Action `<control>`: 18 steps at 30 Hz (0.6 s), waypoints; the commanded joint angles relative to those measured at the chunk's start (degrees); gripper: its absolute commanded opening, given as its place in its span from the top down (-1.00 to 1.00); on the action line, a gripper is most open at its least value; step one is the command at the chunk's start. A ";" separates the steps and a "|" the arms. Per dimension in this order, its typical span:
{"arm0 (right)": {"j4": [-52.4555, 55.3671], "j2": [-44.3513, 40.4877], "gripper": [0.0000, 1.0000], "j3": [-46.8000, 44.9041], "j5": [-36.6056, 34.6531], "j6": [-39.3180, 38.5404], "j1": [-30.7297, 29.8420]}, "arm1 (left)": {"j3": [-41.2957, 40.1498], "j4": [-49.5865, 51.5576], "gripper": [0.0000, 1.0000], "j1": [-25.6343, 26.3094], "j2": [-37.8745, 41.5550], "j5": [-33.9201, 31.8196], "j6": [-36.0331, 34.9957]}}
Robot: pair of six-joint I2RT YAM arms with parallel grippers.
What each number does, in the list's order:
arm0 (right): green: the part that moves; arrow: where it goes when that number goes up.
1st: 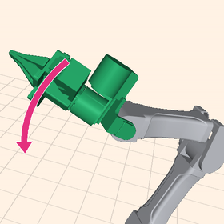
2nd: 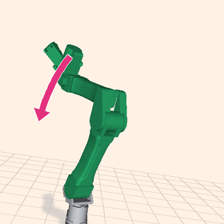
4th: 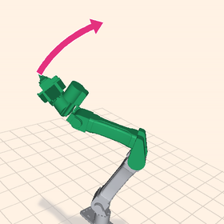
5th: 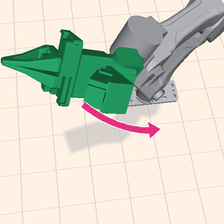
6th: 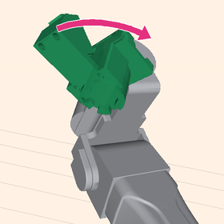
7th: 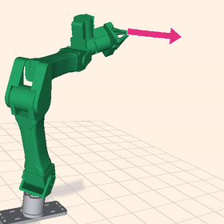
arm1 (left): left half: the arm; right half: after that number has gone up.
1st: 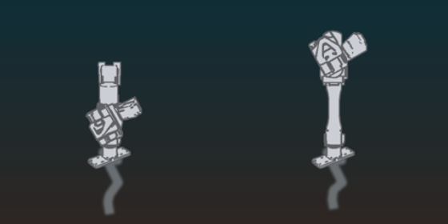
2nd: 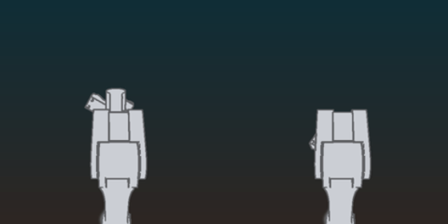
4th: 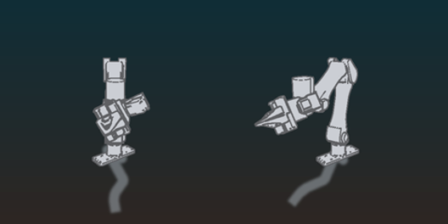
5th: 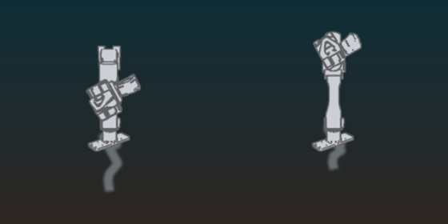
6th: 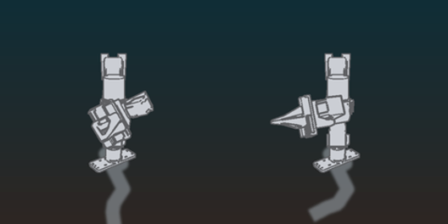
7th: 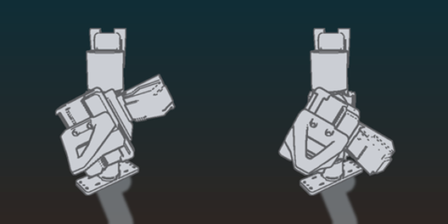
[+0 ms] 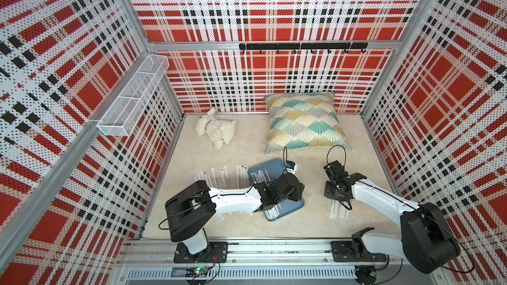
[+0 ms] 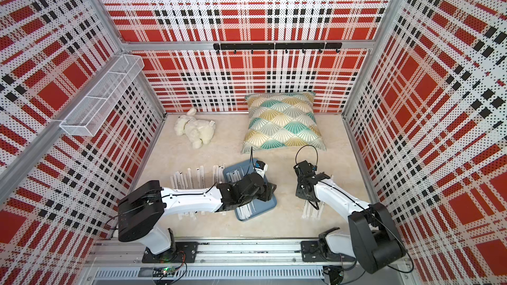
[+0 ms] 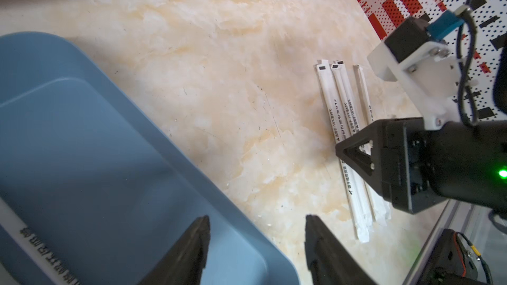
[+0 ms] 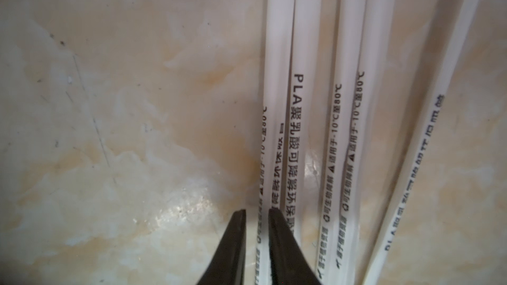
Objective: Put the straws into the storage box
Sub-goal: Pick up the straw from the center of the board.
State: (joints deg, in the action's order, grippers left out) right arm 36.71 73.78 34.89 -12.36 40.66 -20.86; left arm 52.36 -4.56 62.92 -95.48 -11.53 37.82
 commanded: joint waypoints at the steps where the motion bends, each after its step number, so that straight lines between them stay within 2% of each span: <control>1: -2.64 1.39 0.58 -0.84 0.07 -0.30 0.30 | 0.30 -0.54 -0.21 -0.98 0.91 0.71 -1.17; 8: -3.22 2.72 0.61 -0.32 0.18 -1.38 -0.24 | -0.71 -0.63 -0.22 -1.75 1.70 0.72 -1.22; 13: -2.97 5.07 0.70 1.09 -0.44 -0.99 -3.84 | -2.28 -0.71 -0.21 -2.78 3.01 0.08 -1.09; 18: -1.74 6.02 0.74 4.05 -1.92 0.01 -10.15 | -6.49 -0.43 -0.21 -5.63 7.81 -1.13 -0.32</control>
State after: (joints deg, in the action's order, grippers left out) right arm 34.09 79.11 36.95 -13.34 40.01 -27.97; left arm 48.16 -4.64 59.20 -91.53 -11.18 37.43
